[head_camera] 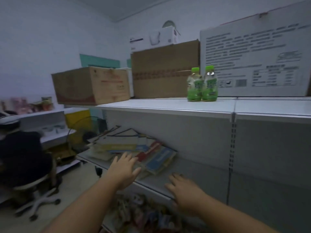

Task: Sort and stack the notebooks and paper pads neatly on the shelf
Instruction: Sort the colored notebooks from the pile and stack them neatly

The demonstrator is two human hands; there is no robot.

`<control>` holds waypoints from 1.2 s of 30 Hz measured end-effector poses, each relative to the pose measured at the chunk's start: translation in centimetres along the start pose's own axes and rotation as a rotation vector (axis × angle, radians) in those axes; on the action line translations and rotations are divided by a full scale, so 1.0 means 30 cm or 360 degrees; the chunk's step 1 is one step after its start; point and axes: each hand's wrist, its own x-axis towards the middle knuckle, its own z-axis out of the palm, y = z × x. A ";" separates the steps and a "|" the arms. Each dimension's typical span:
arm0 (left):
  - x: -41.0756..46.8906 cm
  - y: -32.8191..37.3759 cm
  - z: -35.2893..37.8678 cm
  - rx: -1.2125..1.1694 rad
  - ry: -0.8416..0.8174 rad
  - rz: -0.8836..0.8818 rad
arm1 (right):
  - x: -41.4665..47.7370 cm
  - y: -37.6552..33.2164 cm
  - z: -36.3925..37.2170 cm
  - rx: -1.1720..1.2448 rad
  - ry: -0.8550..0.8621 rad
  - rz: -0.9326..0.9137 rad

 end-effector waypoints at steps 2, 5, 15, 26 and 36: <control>-0.014 -0.109 0.015 -0.0047 -0.0026 -0.0094 | 0.081 -0.053 0.007 0.0024 -0.0043 -0.0049; -0.018 -0.228 0.048 -0.0127 -0.0017 -0.0154 | 0.201 -0.103 0.017 0.0084 -0.0029 -0.0109; 0.173 -0.508 0.062 -0.0149 -0.0168 -0.0190 | 0.767 -0.217 0.023 0.0211 -0.0006 -0.0179; 0.449 -0.810 0.107 -0.0389 -0.0202 -0.0142 | 1.286 -0.303 0.067 0.0355 0.0227 0.0036; 0.720 -1.159 0.127 -0.1442 -0.0457 -0.0125 | 1.385 -0.387 0.017 0.0434 0.0285 0.0500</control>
